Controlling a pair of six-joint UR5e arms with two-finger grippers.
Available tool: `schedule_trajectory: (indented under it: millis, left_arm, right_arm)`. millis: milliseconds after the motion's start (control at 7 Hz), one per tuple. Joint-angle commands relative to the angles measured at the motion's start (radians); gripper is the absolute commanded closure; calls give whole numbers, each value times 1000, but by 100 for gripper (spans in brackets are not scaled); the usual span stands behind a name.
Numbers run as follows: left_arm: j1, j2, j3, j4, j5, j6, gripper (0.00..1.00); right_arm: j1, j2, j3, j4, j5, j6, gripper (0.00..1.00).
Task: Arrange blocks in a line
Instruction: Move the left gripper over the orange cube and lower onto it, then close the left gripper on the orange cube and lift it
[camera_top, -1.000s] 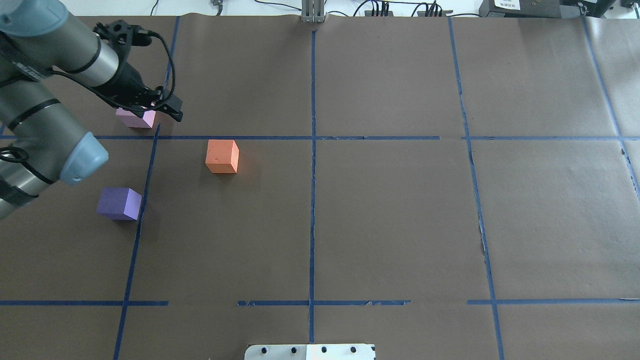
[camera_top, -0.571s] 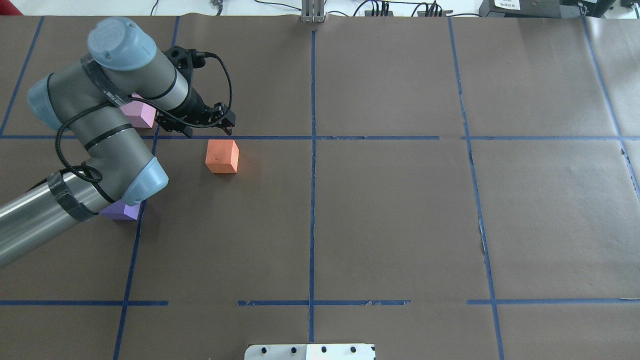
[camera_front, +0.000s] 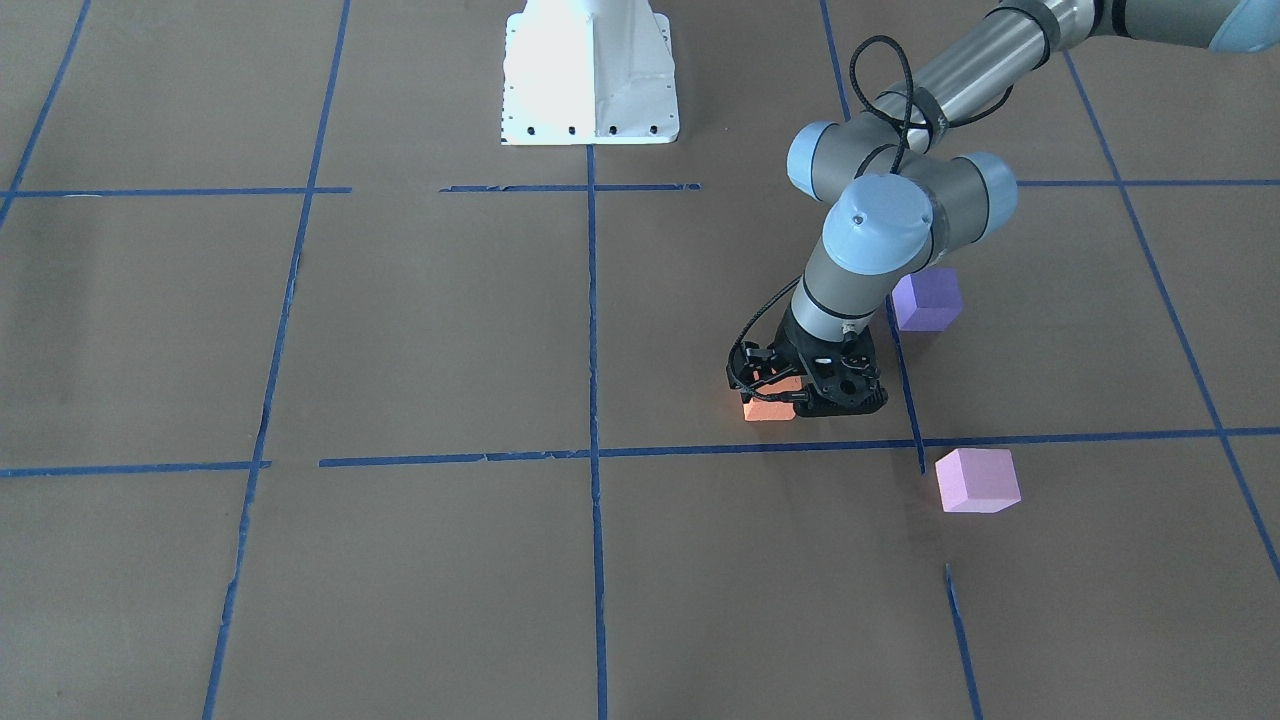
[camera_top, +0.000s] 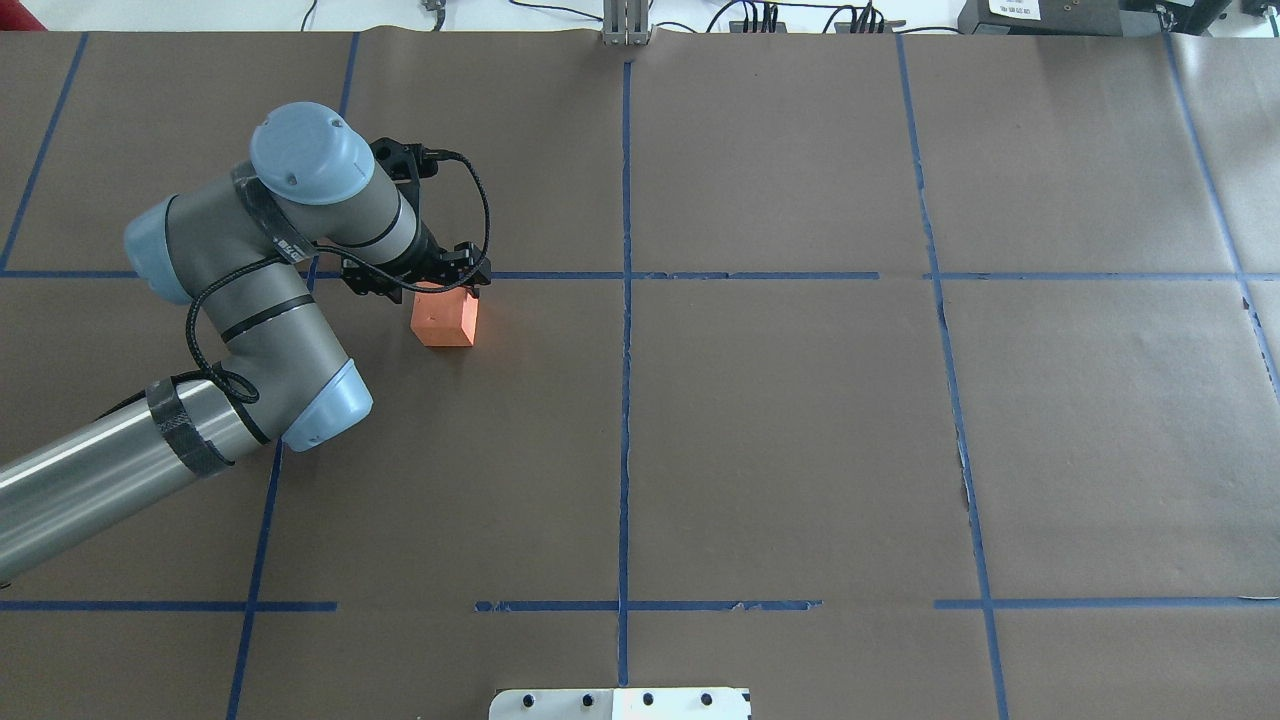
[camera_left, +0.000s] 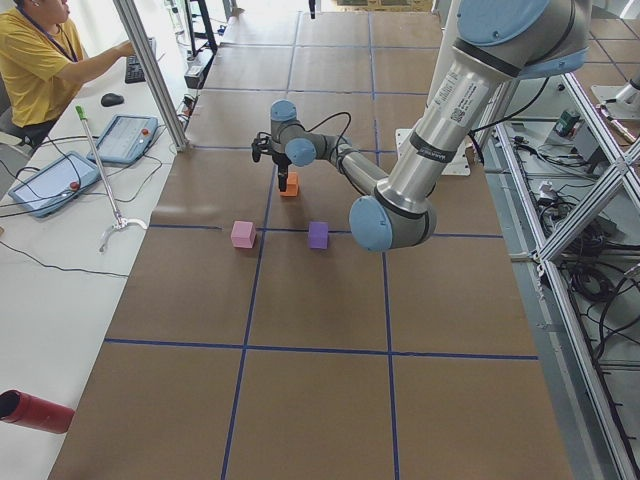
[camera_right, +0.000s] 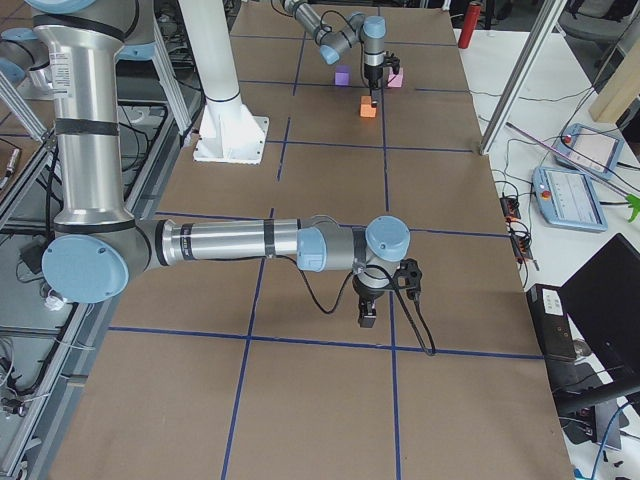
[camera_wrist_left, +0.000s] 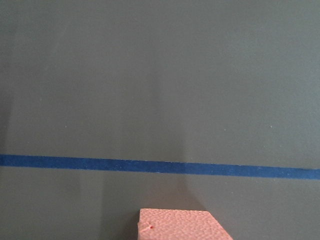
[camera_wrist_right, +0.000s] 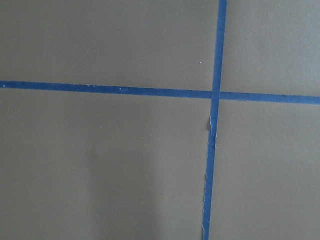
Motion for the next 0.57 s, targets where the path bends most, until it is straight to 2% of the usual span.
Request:
schedule_trajectory:
  millis: [0,286,429]
  left_arm:
    - [32,1,12,-4,6,-4,2]
    - [20,2,11,-1,-2,5,73]
    - [-12,5,3,0,-6,8,78]
  right_arm:
    - [0,0,1,0,0,0,0]
    - [0,0,1,0,0,0,0]
    - [0,0,1,0,0,0,0]
